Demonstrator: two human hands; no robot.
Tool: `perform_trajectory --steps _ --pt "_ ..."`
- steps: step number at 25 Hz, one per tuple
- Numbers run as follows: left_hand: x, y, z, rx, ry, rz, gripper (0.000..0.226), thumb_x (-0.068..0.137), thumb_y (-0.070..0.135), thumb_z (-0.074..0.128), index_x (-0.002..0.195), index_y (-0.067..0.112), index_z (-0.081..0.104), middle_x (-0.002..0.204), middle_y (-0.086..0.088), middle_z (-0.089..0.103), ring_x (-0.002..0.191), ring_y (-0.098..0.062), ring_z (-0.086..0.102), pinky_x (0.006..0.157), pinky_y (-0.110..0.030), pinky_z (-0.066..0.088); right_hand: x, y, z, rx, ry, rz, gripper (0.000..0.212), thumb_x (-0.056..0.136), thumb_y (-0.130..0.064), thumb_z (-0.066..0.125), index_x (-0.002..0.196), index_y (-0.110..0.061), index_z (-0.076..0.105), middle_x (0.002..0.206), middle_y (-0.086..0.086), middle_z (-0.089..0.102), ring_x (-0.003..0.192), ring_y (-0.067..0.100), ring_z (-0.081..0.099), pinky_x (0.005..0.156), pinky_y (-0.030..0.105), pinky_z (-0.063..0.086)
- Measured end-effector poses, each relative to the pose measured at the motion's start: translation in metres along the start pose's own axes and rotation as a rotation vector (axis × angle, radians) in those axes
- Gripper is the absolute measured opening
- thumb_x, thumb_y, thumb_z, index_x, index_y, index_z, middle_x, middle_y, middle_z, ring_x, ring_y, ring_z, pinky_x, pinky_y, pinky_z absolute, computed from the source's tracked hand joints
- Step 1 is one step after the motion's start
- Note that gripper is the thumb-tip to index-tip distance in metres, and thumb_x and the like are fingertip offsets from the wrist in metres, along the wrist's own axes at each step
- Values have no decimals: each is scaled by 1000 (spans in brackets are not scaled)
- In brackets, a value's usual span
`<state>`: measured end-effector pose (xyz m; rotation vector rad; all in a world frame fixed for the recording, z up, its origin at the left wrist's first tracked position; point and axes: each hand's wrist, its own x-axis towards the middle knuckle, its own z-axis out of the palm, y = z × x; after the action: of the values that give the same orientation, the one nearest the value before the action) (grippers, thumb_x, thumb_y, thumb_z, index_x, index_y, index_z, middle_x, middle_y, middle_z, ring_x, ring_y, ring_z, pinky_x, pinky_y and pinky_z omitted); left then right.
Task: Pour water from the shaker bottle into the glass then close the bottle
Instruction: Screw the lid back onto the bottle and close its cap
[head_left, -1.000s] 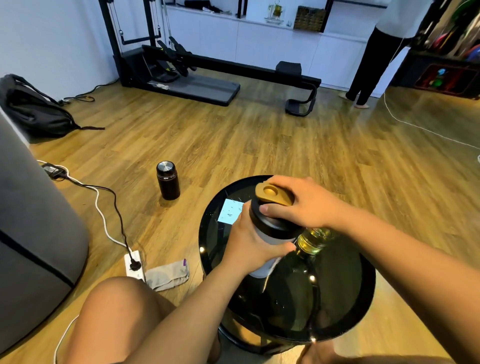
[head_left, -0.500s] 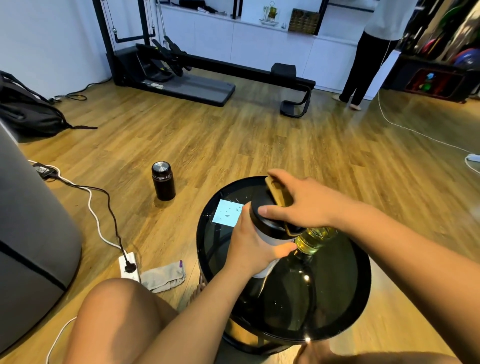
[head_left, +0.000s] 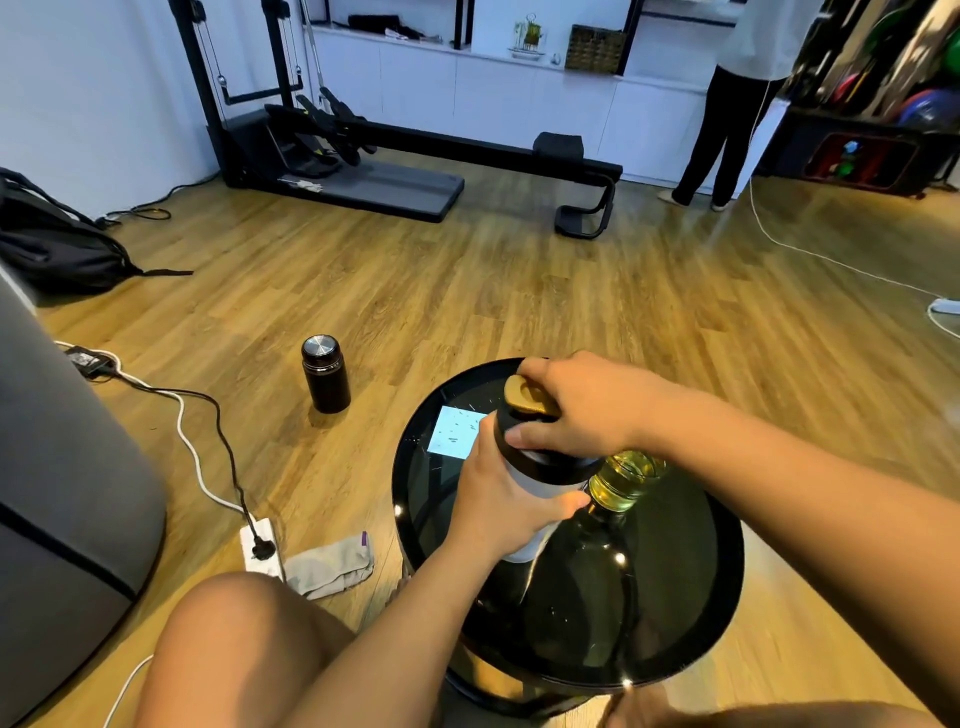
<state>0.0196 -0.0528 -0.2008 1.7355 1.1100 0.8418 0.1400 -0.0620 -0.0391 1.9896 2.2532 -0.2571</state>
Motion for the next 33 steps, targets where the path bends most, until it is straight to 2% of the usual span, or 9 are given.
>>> perform_trajectory --steps 2,6,11,15,19,22,25,27,33 --pt "-1 0 0 -14 -8 19 88 46 61 88 106 76 25 114 25 54 109 20 48 80 -11 43 -7 -4 -3 116 -29 -149 51 78 -66 62 102 -21 56 94 -1 64 89 24 63 76 43 53" --pt "1 0 1 -24 2 32 87 49 56 91 115 59 34 114 30 51 106 10 55 76 -5 42 -13 -14 -6 289 139 -291 55 81 -72 50 90 -21 67 83 -3 69 77 14 64 67 34 52" --pt "0 -2 -1 -59 -31 2 104 49 57 93 129 48 27 112 36 43 105 33 40 75 5 36 -8 3 5 49 -13 14 69 81 -67 59 140 -34 44 128 2 53 116 24 53 93 41 48" --pt "1 -1 -1 -74 -20 15 104 55 42 100 139 27 40 128 13 58 118 -5 57 94 -26 50 -10 9 9 126 -5 -82 89 62 -61 77 140 -38 40 125 -3 48 111 21 54 93 42 50" --pt "2 4 -2 -62 -19 60 104 54 45 99 139 22 42 131 5 59 121 -16 59 101 -44 51 -11 16 6 193 -37 -199 97 50 -38 80 139 -37 42 134 -9 49 120 10 49 97 29 46" --pt "4 3 -2 -73 -27 50 108 49 58 92 138 25 41 129 7 59 119 -14 59 99 -39 51 -6 21 3 241 -24 -204 100 46 -38 78 138 -44 40 131 -16 50 117 1 46 94 16 40" --pt "7 0 -2 -115 -29 35 106 46 64 87 135 32 38 128 12 58 116 -9 58 93 -28 49 -3 17 13 296 37 -38 104 48 -62 77 141 -52 32 133 -9 49 123 16 50 99 35 46" --pt "8 -4 -1 -132 -34 42 104 49 57 93 134 37 37 130 13 59 118 -8 58 95 -29 50 -2 11 24 66 105 20 113 45 -88 62 144 -51 24 137 -3 50 121 28 53 94 44 49" --pt "16 -6 2 -151 -53 44 105 48 52 97 134 43 37 130 14 59 120 -7 59 100 -34 53 -9 13 36 -65 285 -65 89 56 -80 64 134 -44 46 128 -8 58 113 24 59 77 40 51"
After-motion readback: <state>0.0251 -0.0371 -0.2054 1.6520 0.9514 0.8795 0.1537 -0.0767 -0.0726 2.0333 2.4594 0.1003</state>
